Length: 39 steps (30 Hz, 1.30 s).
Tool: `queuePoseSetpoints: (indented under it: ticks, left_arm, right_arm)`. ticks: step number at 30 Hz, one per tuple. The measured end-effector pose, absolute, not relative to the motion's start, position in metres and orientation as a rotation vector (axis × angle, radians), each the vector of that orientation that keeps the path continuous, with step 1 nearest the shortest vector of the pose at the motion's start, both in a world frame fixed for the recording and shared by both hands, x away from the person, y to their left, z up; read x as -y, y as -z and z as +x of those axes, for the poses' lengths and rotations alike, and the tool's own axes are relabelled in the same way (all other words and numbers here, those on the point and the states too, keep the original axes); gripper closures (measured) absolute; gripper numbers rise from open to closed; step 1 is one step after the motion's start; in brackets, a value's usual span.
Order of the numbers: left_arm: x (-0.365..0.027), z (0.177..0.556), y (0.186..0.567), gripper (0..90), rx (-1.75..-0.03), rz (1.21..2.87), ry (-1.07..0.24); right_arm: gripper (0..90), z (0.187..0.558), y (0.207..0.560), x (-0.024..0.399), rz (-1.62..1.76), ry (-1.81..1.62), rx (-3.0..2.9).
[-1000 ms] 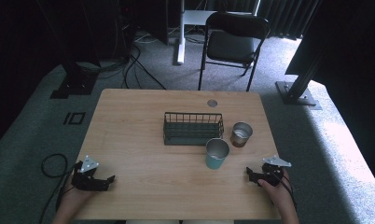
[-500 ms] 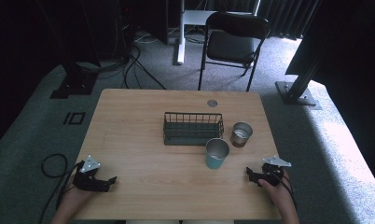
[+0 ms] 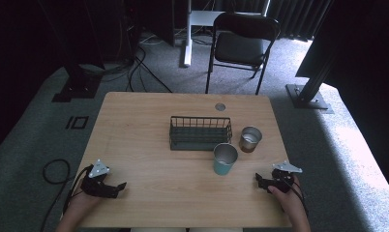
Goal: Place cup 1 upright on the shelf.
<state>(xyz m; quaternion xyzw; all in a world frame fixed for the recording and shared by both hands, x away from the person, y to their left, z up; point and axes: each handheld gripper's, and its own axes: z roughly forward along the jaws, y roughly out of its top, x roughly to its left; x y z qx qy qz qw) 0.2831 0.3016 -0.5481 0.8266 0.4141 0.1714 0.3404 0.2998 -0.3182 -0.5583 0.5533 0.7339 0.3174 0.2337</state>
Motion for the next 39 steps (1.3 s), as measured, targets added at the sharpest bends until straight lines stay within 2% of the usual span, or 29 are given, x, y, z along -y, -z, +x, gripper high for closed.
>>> queuePoseSetpoints:
  ticks: [39]
  left_arm:
    - [-0.235,0.302,0.545,1.8,-0.842,2.224,-0.320]
  right_arm:
    - [11.8,0.300,0.558,0.318,1.519,-0.871,-2.015]
